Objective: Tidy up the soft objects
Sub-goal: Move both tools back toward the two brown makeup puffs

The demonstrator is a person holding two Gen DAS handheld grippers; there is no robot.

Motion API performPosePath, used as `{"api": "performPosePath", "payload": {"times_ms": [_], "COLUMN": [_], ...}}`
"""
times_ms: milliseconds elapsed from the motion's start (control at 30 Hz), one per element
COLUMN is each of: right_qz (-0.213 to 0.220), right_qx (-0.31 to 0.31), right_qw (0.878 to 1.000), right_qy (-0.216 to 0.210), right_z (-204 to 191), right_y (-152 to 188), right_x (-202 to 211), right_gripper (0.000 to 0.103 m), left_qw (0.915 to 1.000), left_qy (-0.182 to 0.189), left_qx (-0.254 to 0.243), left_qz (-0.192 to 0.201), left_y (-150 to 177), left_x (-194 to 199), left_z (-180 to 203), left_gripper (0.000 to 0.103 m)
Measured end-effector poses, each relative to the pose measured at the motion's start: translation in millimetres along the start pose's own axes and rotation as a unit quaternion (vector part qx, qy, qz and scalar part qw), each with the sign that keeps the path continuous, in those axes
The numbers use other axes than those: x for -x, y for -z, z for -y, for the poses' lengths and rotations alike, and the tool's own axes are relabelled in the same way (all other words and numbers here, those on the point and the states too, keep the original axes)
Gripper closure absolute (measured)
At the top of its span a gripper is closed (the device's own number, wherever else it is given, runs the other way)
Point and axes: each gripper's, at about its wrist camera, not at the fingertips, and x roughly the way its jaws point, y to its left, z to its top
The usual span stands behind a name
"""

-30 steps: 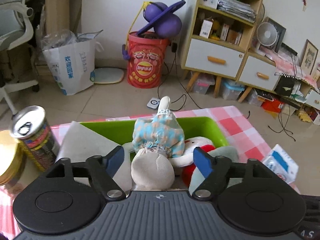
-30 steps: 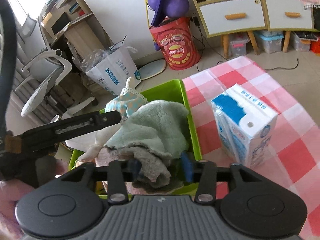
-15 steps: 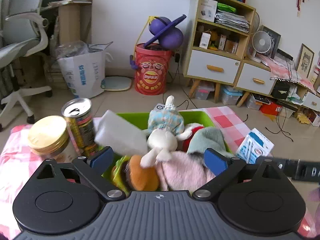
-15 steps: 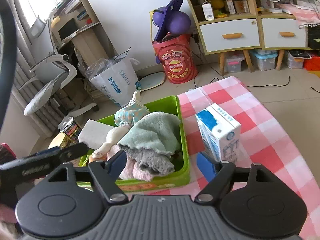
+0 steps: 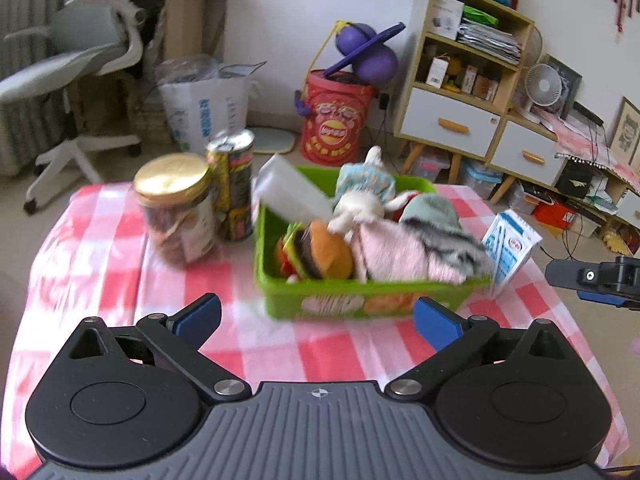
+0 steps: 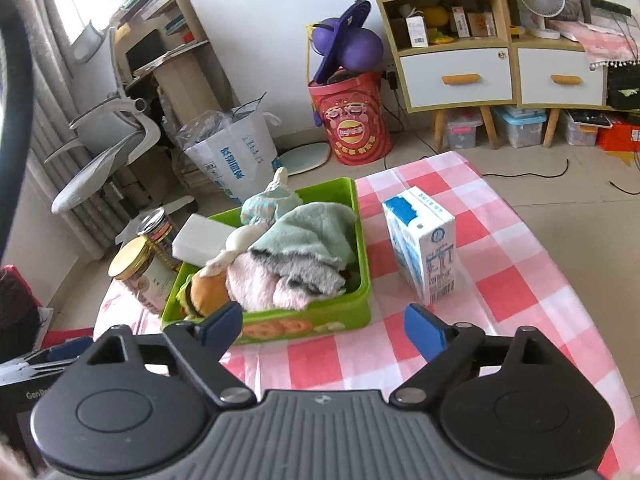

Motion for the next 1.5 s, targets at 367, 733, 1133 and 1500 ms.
{"api": "performPosePath", "payload": {"times_ms": [367, 733, 1133, 1500], "right_qz": [-0.035, -0.038, -0.05, -0.028], "right_qx": [0.122, 0.208, 0.304, 0.282], "right_qw": [0.992, 0.976, 0.949, 0.958], "right_qy": [0.01, -0.059, -0.074, -0.037], "right_z": [-25, -51, -78, -50], "right_y": [61, 118, 160, 140], "right_x": [-13, -40, -75, -83], "right_gripper": [0.026, 0.026, 0.026, 0.026], "left_qw": [0.999, 0.9967, 0.9946, 0.9929], "left_qy": [-0.013, 0.003, -0.008, 0.005], "left_qx": [-0.042, -0.081, -0.101, -0.117], "left_qz": [-0.001, -0.008, -0.025, -0.019], "left_y": [56, 96, 108, 107], "left_x": [1, -23, -47, -63], "left_z": [-20, -42, -54, -34], "left_gripper": [0.005, 0.005, 0.005, 0.006]}}
